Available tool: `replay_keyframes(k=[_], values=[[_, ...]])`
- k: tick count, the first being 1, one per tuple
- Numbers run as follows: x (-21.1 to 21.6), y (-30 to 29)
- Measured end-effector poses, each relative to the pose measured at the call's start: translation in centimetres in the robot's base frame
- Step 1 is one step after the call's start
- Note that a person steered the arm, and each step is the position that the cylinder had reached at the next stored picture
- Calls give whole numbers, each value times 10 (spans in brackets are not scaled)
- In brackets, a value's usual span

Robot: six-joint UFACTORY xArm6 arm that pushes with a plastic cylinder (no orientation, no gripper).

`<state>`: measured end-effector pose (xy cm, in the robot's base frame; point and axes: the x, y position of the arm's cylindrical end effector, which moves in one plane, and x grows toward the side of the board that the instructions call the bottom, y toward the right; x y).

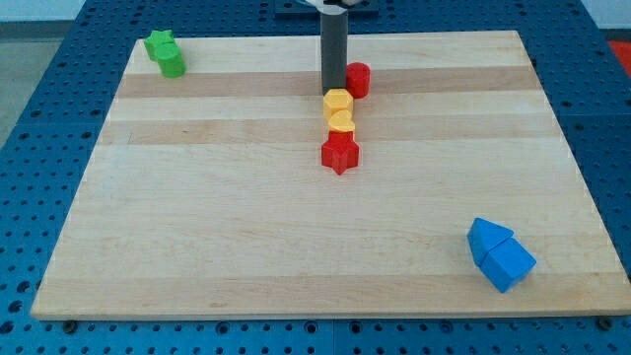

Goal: Adjust the yellow hexagon to the top of the yellow heart

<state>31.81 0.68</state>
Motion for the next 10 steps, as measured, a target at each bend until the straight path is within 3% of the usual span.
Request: replay_keyframes(k=[3, 10], values=[[10, -33], [27, -21]])
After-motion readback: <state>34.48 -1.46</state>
